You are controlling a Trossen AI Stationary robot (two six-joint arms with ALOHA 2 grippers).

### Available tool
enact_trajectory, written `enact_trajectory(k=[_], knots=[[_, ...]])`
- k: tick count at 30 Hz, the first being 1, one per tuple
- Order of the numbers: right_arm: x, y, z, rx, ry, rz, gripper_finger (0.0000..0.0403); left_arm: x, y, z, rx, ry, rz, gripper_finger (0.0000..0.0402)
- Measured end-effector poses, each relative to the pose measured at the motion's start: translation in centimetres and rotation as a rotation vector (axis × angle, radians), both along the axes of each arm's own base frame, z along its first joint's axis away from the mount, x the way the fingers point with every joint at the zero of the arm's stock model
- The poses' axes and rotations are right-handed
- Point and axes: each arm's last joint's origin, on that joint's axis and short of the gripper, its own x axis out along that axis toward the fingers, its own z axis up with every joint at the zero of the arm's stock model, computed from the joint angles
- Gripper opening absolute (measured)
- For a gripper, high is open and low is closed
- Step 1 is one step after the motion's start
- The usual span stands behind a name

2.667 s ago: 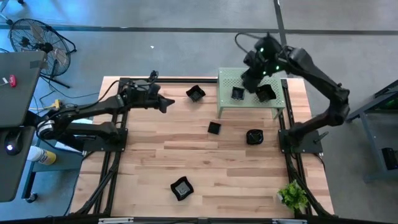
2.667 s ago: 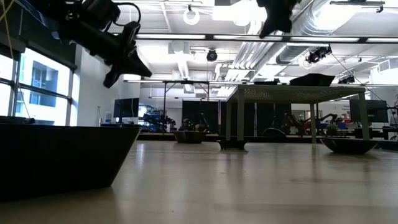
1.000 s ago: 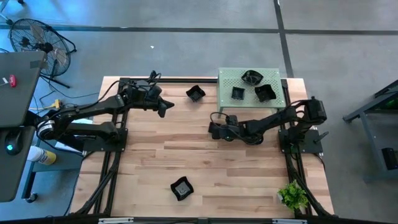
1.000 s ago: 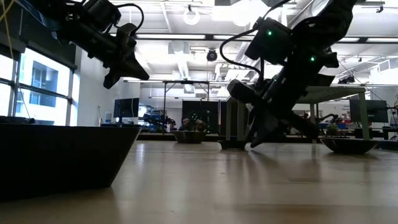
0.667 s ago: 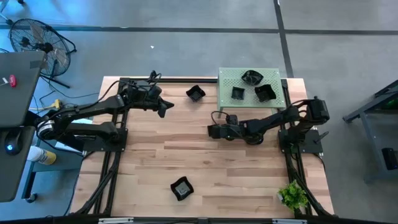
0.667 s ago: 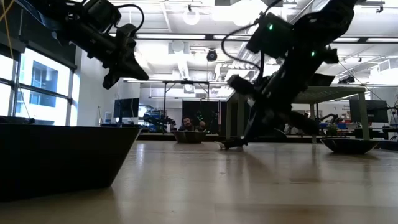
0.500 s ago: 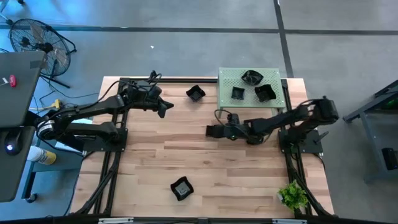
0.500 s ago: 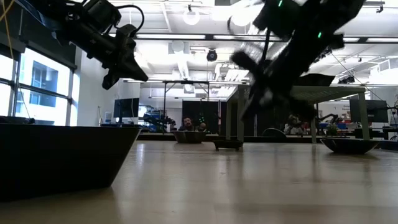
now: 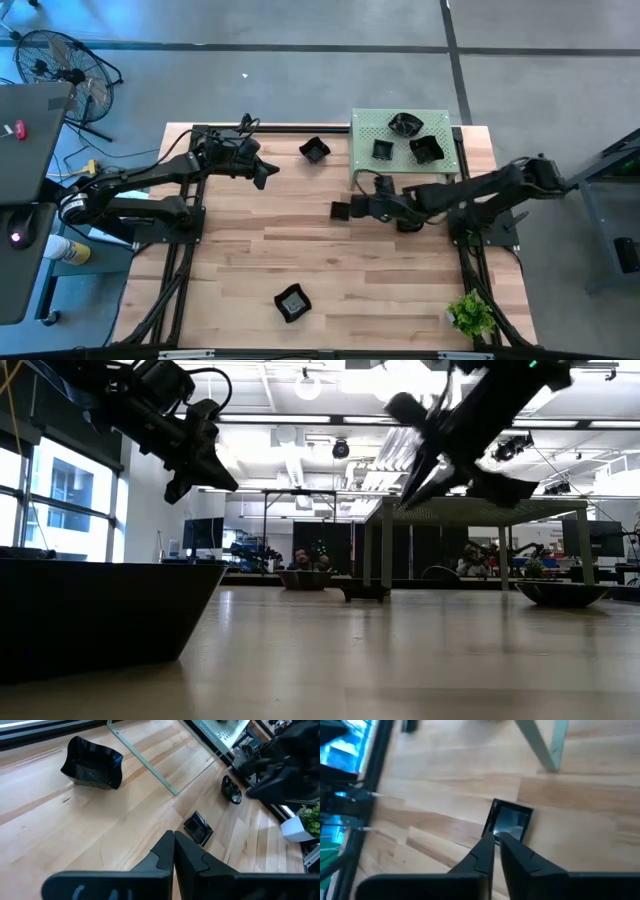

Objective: Pick & Place Mini shaped plates
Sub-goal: Stack the black square plate on top of the black square plate on the shelf

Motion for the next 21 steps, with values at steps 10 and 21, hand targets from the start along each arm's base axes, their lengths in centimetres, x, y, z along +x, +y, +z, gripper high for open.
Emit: enact_trajectory(k=[10, 21], knots=[[3.1, -1.1, -6.0, 0.079, 0.111, 0.005, 0.0137, 0.0, 0.0, 0.0, 0.002, 0.001, -0.001, 0.0000], [4.1, -1.5, -8.7, 0.078, 0.142, 0.011, 0.0069, 0.0, 0.0, 0.0, 0.001, 0.002, -0.001, 0.0000]])
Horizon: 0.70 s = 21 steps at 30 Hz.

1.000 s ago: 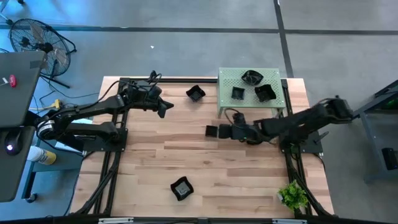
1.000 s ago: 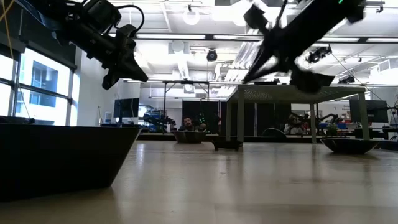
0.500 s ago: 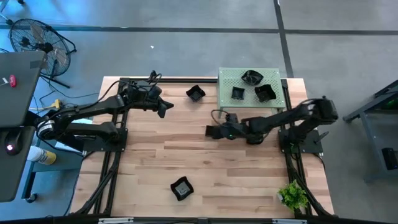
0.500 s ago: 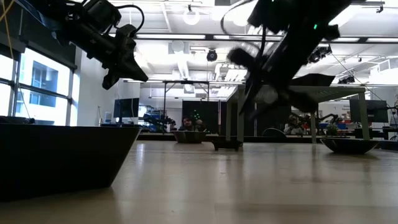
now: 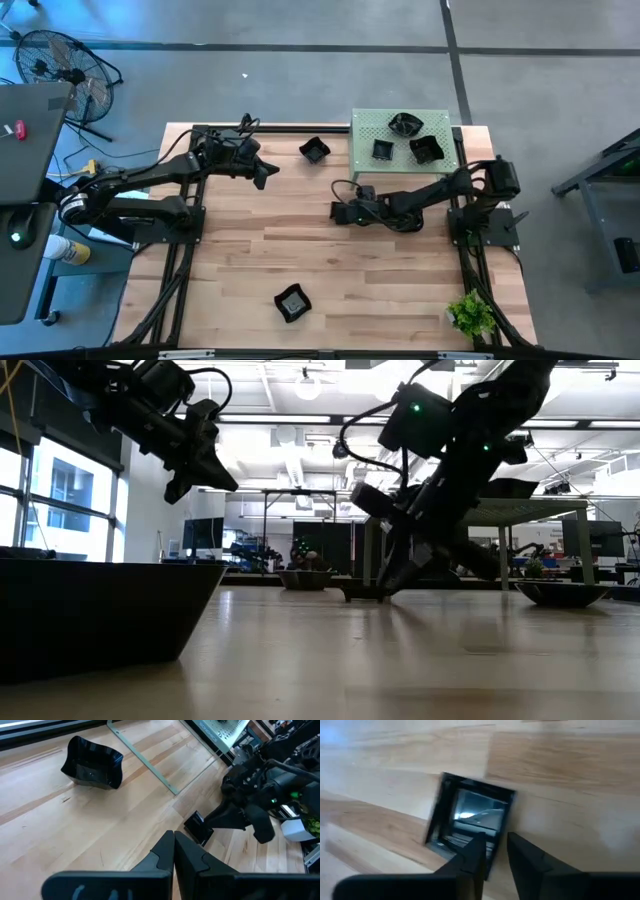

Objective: Pick & Place Mini shaped plates
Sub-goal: Stack the black square plate on top of the black square plate on the shelf

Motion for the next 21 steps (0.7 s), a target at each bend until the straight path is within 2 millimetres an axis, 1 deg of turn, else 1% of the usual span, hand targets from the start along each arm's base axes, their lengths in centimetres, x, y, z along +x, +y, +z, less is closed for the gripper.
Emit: enact_trajectory(k=[6, 8, 11, 16, 21], knots=[[0.1, 0.0, 0.1, 0.005, -0.004, 0.012, 0.0011, 0.0, 0.0, 0.0, 0.000, 0.000, 0.000, 0.0000], [0.1, 0.0, 0.1, 0.006, -0.010, 0.012, 0.0004, 0.0, 0.0, 0.0, -0.001, 0.001, 0.000, 0.0000], [0.0, 0.1, 0.4, 0.007, -0.019, 0.014, 0.0008, 0.0, 0.0, 0.0, -0.001, 0.001, 0.000, 0.0000], [-0.2, 0.3, 2.3, -0.004, -0.083, 0.010, 0.0003, 0.0, 0.0, 0.0, -0.002, 0.002, 0.000, 0.0000], [-1.0, 0.6, 5.4, -0.045, -0.174, -0.012, 0.0002, 0.0, 0.0, 0.0, -0.002, 0.002, 0.000, 0.0000]])
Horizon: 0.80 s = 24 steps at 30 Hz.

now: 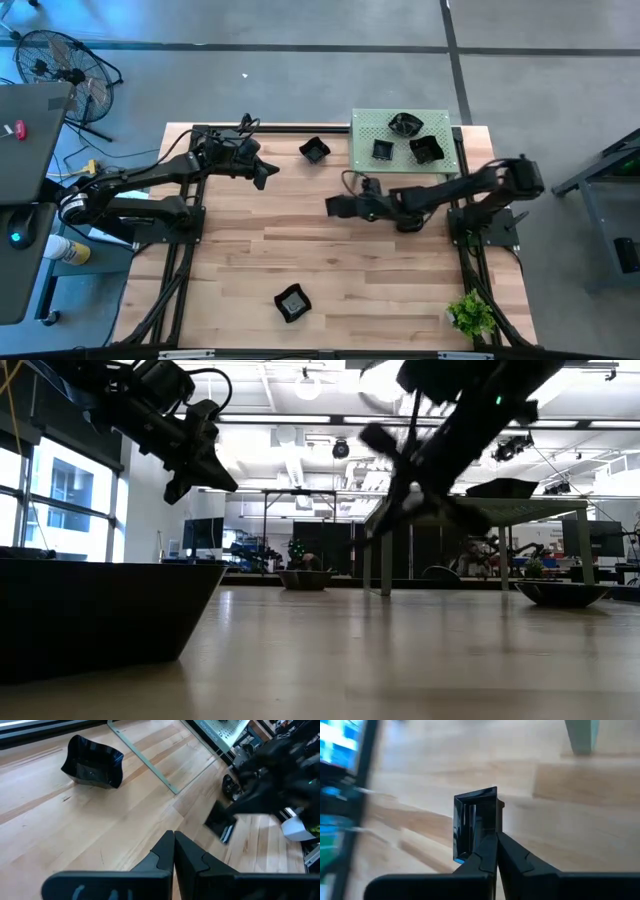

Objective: Pick & Place Mini shaped plates
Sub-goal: Stack the black square plate on top of the black square plate on the shelf

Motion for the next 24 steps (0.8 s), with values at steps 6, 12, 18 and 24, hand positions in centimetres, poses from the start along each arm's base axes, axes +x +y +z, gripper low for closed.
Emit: enact_trajectory(k=[6, 12, 18, 24], knots=[[-1.8, 0.4, 4.3, -0.073, -0.136, -0.062, 0.0001, 0.0, 0.0, 0.0, 0.000, -0.001, 0.000, 0.0000], [-4.2, -0.2, 8.3, -0.176, -0.257, -0.149, 0.0001, 0.0, 0.0, 0.0, 0.001, -0.001, 0.000, 0.0000], [-7.1, -2.4, 10.3, -0.217, -0.236, -0.239, 0.0001, 0.0, 0.0, 0.0, 0.015, 0.002, -0.008, 0.0000], [-10.3, -5.4, 10.8, -0.184, -0.144, -0.333, 0.0001, 0.0, 0.0, 0.0, 0.015, 0.002, -0.008, 0.0000]])
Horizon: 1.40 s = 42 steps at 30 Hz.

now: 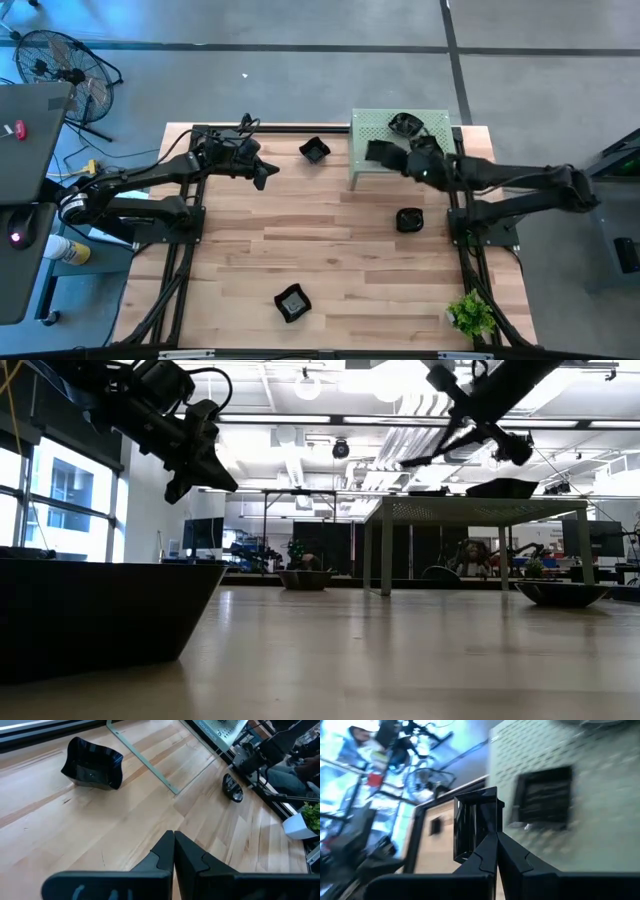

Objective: Pick & Place Mini shaped plates
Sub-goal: Stack the black square plate on top of the black square plate on the shelf, then stack the black distorted square plate on top of the black distorted square plate on the shelf

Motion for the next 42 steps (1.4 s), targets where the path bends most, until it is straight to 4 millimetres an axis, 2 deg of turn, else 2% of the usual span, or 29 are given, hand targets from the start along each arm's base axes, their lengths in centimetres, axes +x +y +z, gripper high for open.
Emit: enact_trajectory(k=[4, 9, 14, 20, 24, 28, 32, 37, 42], knots=[[-1.4, -1.9, -0.2, 0.048, 0.063, -0.021, 0.0000, 0.0, 0.0, 0.0, 0.000, 0.000, 0.000, 0.0000], [-1.7, -3.6, -0.7, 0.087, 0.096, -0.022, 0.0000, 0.0, 0.0, 0.0, 0.000, 0.000, 0.000, 0.0000], [-1.9, -4.4, -0.9, 0.100, 0.108, -0.013, 0.0004, 0.0, 0.0, 0.0, 0.000, 0.000, 0.000, 0.0000], [-1.9, -4.5, -0.9, 0.101, 0.117, 0.014, 0.0051, 0.0, 0.0, 0.0, 0.000, 0.000, 0.000, 0.0000], [-2.0, -4.4, -0.7, 0.083, 0.130, 0.059, 0.0085, 0.0, 0.0, 0.0, 0.001, 0.000, 0.000, 0.0000], [-2.4, -4.0, 0.0, 0.030, 0.129, 0.126, 0.0093, 0.0, 0.0, 0.0, 0.003, 0.000, -0.001, 0.0000], [-2.6, -3.0, 0.8, -0.091, 0.171, 0.270, 0.0064, 0.0, 0.0, 0.0, 0.004, -0.002, -0.001, 0.0000], [-1.6, -1.3, 1.6, -0.278, 0.187, 0.464, 0.0006, 0.0, 0.0, 0.0, 0.040, 0.008, -0.012, 0.0000], [-0.2, 0.3, 1.8, -0.451, 0.132, 0.645, 0.0015, 0.0, 0.0, 0.0, 0.072, 0.016, -0.032, 0.0000]])
